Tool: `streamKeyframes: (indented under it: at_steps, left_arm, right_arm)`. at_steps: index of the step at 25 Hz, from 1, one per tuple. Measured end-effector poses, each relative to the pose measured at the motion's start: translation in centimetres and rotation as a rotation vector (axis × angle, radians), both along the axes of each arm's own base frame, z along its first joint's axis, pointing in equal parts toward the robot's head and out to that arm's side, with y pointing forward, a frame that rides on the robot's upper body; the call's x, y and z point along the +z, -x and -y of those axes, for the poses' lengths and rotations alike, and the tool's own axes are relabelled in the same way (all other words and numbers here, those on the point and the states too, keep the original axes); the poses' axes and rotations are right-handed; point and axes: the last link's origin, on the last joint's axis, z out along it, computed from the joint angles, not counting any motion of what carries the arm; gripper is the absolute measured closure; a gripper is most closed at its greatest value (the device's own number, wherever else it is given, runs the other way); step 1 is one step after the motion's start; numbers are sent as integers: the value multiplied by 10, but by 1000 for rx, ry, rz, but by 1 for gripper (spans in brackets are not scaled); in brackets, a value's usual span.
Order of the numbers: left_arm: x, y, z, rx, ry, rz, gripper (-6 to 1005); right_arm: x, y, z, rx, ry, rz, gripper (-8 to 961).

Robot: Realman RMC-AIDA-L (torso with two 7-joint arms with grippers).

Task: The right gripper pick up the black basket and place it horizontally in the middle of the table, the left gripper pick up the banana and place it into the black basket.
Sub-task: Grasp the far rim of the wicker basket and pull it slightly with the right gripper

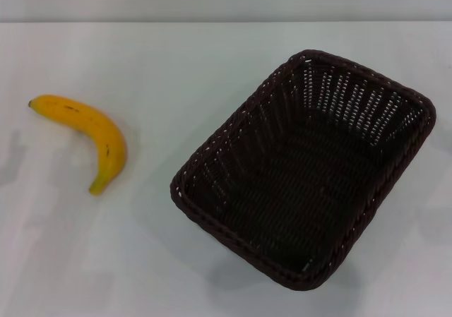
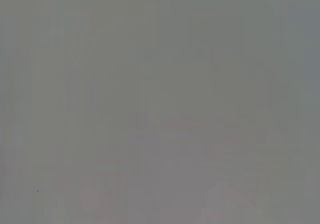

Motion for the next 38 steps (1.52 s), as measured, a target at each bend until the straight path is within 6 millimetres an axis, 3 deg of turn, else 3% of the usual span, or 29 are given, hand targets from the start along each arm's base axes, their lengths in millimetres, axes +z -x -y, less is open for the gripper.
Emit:
streamKeyframes:
  at_steps: [19, 25, 34, 38]
  left_arm:
    - [0, -1, 0, -7, 1, -3, 122]
    - [3, 1, 2, -5, -4, -11, 121]
    - [7, 2, 1, -13, -10, -19, 121]
    - [11, 4, 5, -10, -20, -30, 120]
  right_arm:
    - [8, -1, 8, 2, -60, 20, 290]
    - [13, 5, 1, 67, 45, -26, 293]
    - [45, 49, -36, 198, 375, -85, 294]
    - [60, 86, -61, 165, 564, -68, 292]
